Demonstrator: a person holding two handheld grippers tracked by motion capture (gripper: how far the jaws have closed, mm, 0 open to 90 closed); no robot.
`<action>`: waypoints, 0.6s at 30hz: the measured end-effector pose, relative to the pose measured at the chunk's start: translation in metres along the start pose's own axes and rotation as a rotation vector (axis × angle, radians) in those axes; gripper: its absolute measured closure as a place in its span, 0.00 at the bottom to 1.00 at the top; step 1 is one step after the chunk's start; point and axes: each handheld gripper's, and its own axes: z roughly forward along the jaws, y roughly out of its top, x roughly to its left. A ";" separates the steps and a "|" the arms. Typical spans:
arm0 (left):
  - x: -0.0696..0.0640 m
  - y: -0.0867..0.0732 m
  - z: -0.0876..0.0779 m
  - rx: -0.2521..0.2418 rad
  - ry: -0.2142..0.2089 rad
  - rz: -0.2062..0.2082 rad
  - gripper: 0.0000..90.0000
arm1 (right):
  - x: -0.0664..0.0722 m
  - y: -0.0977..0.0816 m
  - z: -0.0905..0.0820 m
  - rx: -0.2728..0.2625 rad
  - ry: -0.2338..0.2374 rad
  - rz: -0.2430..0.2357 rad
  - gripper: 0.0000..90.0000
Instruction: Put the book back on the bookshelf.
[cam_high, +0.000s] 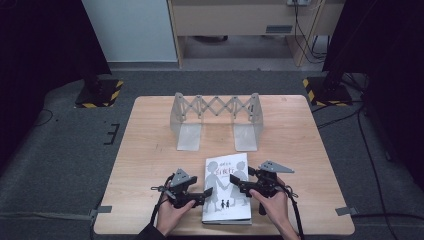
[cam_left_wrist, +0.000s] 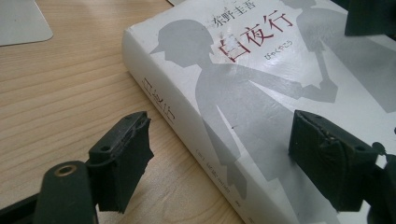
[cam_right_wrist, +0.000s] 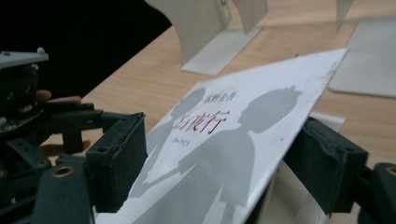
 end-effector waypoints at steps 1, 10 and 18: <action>0.000 0.000 0.000 0.000 -0.002 0.000 0.22 | 0.000 -0.002 0.001 0.008 0.009 0.002 0.26; 0.000 0.001 -0.001 0.004 0.001 0.012 0.22 | 0.002 0.000 0.007 0.089 0.042 -0.016 0.27; 0.002 0.001 -0.002 -0.005 0.004 0.001 0.22 | 0.002 -0.002 0.010 0.097 0.054 -0.004 0.27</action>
